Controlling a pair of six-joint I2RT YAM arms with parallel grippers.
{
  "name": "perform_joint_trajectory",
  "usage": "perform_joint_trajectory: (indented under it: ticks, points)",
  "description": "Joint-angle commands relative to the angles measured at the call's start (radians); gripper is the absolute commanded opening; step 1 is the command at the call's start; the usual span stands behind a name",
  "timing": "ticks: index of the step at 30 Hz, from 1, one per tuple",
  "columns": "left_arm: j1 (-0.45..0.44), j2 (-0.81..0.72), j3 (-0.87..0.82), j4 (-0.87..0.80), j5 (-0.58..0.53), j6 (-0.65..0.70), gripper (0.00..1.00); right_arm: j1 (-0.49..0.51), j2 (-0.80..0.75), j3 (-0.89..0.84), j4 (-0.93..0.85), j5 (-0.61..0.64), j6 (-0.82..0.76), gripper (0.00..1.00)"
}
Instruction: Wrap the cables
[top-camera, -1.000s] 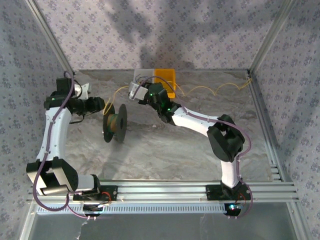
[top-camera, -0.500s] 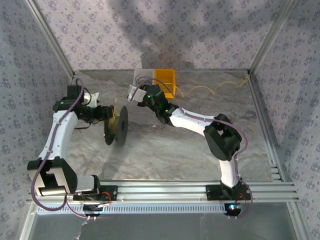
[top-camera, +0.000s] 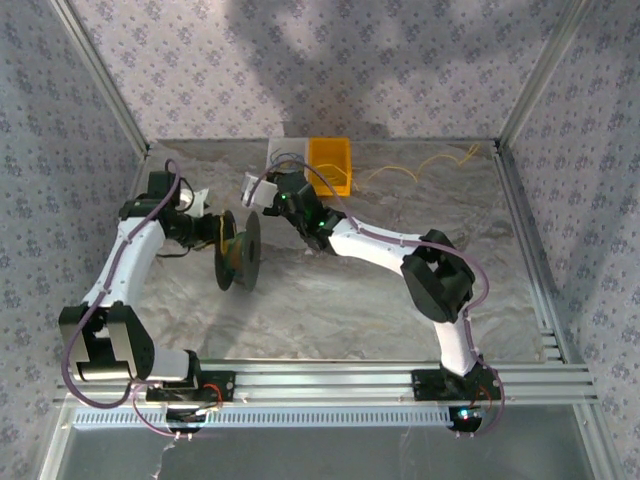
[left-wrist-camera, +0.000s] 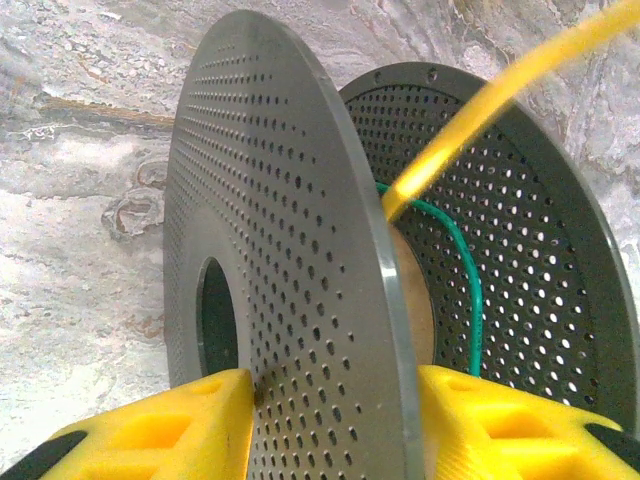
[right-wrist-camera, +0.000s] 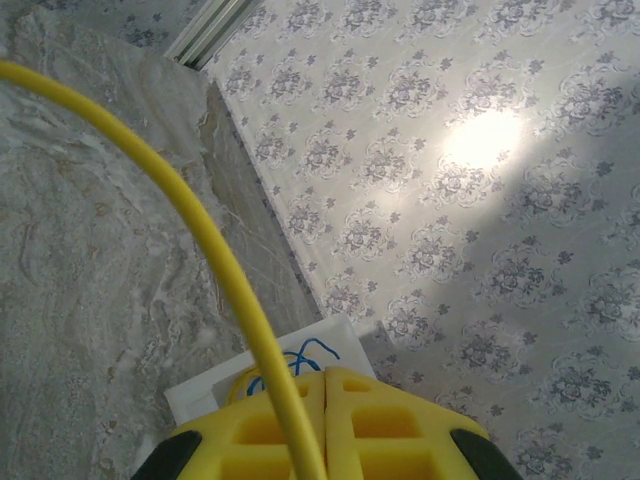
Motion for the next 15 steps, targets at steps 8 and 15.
perform_joint_trajectory:
  ticks: [8,15]
  points:
    - [-0.026,0.045,0.017,0.021,0.011,-0.011,0.38,0.001,-0.004,0.103,-0.029,0.079,0.013,0.00]
    - [-0.048,0.071,0.023,-0.003,-0.039,0.007,0.28,-0.024,-0.021,0.128,-0.049,0.076,0.070,0.00]
